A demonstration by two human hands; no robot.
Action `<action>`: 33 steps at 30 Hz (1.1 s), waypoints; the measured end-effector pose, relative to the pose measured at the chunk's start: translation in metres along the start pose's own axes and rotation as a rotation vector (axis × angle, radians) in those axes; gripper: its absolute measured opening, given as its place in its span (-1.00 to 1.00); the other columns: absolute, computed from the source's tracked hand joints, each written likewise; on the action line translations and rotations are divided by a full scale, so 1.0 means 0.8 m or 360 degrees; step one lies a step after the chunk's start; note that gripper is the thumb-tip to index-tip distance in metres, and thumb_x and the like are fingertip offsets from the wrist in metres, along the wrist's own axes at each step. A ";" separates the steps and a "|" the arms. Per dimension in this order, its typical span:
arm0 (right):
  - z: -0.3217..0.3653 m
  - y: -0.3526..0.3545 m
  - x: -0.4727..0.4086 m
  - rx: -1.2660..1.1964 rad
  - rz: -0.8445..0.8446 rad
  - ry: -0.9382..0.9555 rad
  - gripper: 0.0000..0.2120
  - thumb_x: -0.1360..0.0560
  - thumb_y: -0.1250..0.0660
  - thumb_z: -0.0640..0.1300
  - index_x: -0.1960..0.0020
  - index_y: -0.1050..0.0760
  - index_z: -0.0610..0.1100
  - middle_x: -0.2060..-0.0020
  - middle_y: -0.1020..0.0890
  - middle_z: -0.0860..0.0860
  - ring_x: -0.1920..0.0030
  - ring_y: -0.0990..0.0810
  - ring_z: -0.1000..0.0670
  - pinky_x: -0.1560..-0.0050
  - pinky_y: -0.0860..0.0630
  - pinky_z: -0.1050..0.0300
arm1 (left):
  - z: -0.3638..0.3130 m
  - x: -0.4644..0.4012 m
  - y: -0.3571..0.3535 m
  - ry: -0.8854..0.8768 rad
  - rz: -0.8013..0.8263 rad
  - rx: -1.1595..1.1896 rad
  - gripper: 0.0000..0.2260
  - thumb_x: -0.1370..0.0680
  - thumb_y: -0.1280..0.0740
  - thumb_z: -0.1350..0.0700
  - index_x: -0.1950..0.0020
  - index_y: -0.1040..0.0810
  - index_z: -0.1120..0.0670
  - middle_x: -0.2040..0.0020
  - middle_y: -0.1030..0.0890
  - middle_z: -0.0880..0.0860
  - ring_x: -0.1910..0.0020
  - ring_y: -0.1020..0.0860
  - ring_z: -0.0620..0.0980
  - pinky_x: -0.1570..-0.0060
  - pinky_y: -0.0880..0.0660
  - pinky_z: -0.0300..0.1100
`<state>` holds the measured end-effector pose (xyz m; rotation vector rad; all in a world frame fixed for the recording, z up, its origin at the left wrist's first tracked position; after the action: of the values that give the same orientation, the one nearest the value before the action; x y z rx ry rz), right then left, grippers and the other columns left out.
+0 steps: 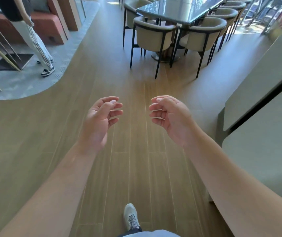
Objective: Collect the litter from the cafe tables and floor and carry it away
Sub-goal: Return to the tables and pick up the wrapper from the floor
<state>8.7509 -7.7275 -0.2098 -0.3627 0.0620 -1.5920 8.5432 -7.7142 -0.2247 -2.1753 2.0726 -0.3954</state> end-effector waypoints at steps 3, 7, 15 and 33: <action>0.006 -0.042 -0.053 0.0021 0.0031 0.0001 -0.85 -0.43 -0.25 -0.16 0.06 -0.56 -0.12 0.27 -0.65 -0.01 0.30 -0.59 0.03 0.23 -0.52 0.14 | -0.022 -0.058 0.030 -0.0021 -0.0023 0.0025 -0.88 -0.49 -0.34 0.03 0.05 -0.67 -0.07 0.09 -0.71 -0.03 0.16 -0.65 -0.07 0.17 -0.47 -0.21; 0.007 -0.081 -0.110 0.0046 0.0068 -0.0017 -0.84 -0.39 -0.29 -0.13 0.06 -0.57 -0.12 0.26 -0.66 -0.01 0.30 -0.60 0.02 0.24 -0.52 0.15 | -0.041 -0.115 0.062 -0.0044 -0.0042 0.0041 -0.86 -0.48 -0.33 0.03 0.01 -0.66 -0.05 0.08 -0.70 -0.03 0.15 -0.65 -0.07 0.18 -0.48 -0.23; -0.002 -0.137 -0.210 0.0053 0.0128 -0.0058 -0.82 -0.35 -0.32 -0.10 0.07 -0.59 -0.11 0.25 -0.66 -0.03 0.30 -0.60 0.01 0.24 -0.53 0.15 | -0.053 -0.203 0.120 -0.0058 -0.0105 0.0051 -0.87 -0.50 -0.34 0.03 0.05 -0.68 -0.09 0.06 -0.70 -0.01 0.12 -0.65 -0.06 0.15 -0.48 -0.21; 0.035 -0.237 -0.602 -0.0045 0.0297 -0.0144 -0.85 -0.39 -0.29 -0.13 0.08 -0.57 -0.12 0.26 -0.64 -0.03 0.29 -0.58 -0.01 0.22 -0.50 0.13 | -0.111 -0.563 0.164 -0.0043 -0.0279 -0.0121 -0.87 -0.48 -0.33 0.03 0.01 -0.63 -0.04 0.11 -0.69 -0.05 0.16 -0.63 -0.09 0.15 -0.46 -0.21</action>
<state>8.5807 -7.2379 -0.2266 -0.4379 0.0478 -1.3899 8.3785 -7.2658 -0.2232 -2.4018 1.9196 -0.3060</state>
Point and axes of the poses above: each hand's wrist, its own x-axis away from the middle knuckle, its own y-axis out of the back of the hand, z = x × y, the point moved 10 cm from there along -x, towards the middle knuckle
